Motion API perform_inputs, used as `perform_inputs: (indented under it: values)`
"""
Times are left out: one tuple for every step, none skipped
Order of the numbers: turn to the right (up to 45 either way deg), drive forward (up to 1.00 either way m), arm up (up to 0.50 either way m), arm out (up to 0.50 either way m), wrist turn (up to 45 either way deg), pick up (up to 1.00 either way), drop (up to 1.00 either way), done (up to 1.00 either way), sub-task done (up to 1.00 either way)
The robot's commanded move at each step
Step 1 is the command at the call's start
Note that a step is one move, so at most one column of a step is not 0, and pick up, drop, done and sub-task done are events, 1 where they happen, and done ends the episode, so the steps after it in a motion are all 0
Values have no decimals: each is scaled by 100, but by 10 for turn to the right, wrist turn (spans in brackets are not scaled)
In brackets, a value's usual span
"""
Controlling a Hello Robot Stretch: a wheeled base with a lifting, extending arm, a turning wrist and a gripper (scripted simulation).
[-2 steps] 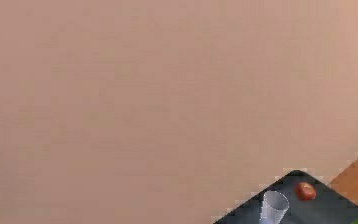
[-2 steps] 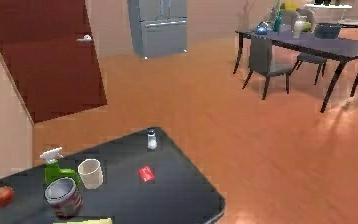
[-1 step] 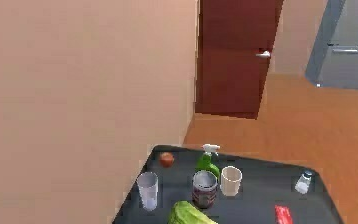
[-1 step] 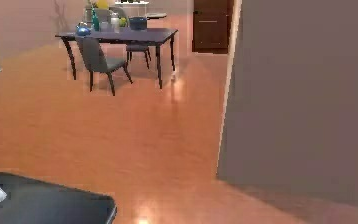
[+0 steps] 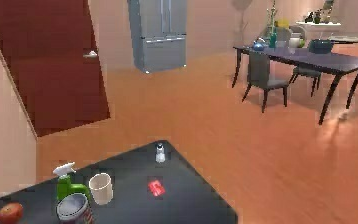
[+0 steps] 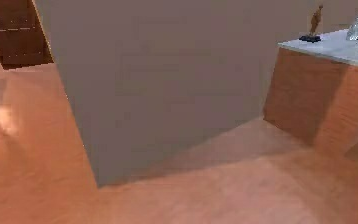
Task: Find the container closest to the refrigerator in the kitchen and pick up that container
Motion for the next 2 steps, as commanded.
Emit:
perform_inputs:
  values:
    - [450,0,0,0,0,0,0,0,0]
    - [120,0,0,0,0,0,0,0,0]
